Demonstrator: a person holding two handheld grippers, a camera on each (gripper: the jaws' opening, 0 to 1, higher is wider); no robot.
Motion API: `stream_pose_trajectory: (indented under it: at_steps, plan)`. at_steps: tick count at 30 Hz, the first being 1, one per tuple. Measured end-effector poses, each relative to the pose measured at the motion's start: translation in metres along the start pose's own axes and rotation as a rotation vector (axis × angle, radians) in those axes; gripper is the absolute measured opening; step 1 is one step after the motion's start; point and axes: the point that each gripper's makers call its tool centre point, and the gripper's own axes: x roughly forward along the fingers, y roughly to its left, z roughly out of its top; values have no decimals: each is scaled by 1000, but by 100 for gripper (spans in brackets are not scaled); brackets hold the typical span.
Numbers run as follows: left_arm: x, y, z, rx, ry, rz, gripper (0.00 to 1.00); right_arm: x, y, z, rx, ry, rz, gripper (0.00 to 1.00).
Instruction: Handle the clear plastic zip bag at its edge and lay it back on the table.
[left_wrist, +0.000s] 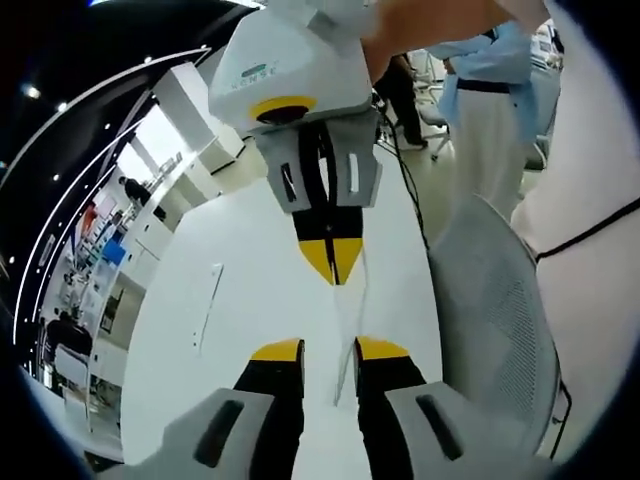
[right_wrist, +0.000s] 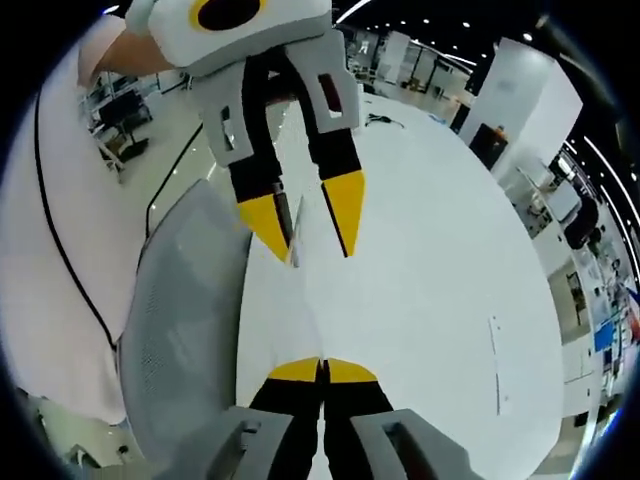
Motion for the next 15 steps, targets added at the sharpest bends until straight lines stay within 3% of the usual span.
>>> stream_pose_trajectory:
  at_steps: [15]
  plan:
    - [-3, -15, 47, 55, -60, -36, 19, 0, -5, 1, -4, 30, -30, 0]
